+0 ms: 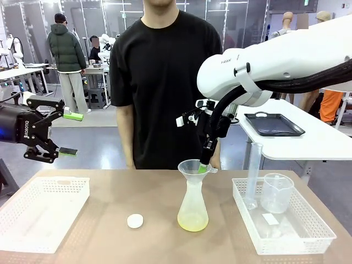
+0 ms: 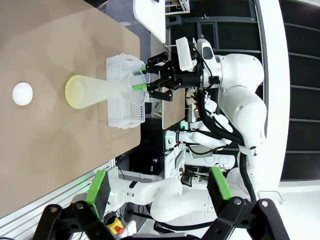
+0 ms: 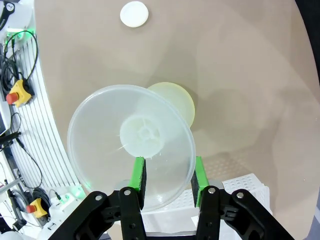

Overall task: Prepare the solutions needed for the experiment.
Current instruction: Once the solution is in the Big flask , pick up the Plastic Funnel and place it back into the right Organizing basket.

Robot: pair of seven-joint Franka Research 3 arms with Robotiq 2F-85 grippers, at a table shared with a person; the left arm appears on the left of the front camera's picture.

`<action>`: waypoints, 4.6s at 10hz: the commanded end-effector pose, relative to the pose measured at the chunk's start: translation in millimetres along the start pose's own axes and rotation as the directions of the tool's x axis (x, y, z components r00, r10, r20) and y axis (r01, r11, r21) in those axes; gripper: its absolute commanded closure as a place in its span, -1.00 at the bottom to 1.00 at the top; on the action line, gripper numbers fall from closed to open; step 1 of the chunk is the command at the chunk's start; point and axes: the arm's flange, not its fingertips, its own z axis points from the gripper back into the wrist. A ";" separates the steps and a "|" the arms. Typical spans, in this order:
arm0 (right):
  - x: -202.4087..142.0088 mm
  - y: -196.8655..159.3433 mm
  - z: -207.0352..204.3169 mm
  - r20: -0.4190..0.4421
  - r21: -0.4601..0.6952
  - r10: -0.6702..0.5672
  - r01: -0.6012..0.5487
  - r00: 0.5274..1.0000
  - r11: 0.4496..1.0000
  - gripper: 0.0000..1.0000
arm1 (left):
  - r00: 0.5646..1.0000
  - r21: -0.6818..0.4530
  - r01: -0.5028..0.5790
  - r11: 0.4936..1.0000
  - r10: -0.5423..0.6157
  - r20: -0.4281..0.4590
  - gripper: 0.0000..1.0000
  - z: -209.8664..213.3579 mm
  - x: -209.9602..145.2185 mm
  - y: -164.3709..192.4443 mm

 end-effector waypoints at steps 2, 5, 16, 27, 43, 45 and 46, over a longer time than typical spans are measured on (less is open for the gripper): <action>11.6 1.5 -5.1 -0.026 -0.017 -0.030 0.029 0.999 0.999 0.24 | 1.000 -0.028 -0.013 1.000 0.013 -0.001 -1.00 -2.8 -1.3 -2.2; 16.7 3.3 -11.7 -0.011 -0.016 -0.034 0.034 0.999 0.999 0.71 | 1.000 -0.028 -0.013 1.000 0.013 -0.001 -1.00 -2.8 -1.3 -2.2; 14.3 16.2 -0.3 -0.027 0.032 -0.086 0.087 0.996 0.996 1.00 | 1.000 -0.028 -0.013 1.000 0.013 -0.001 -1.00 -2.8 -1.3 -2.2; 23.1 39.7 48.4 -0.068 0.104 -0.126 0.132 0.990 0.986 1.00 | 1.000 -0.028 -0.013 1.000 0.013 -0.001 -1.00 -2.8 -1.3 -2.2; -23.3 28.3 150.2 -0.002 0.092 -0.236 0.235 0.972 0.968 1.00 | 1.000 -0.028 -0.013 1.000 0.013 -0.001 -1.00 -2.8 -1.3 -2.2; -59.7 4.1 165.3 0.036 0.059 -0.307 0.305 0.951 0.950 1.00 | 1.000 -0.028 -0.013 1.000 0.013 -0.001 -1.00 -2.8 -1.3 -2.2; -77.3 -5.8 170.9 0.060 0.067 -0.340 0.336 0.939 0.940 1.00 | 1.000 -0.028 -0.013 1.000 0.013 -0.001 -1.00 -2.8 -1.3 -2.2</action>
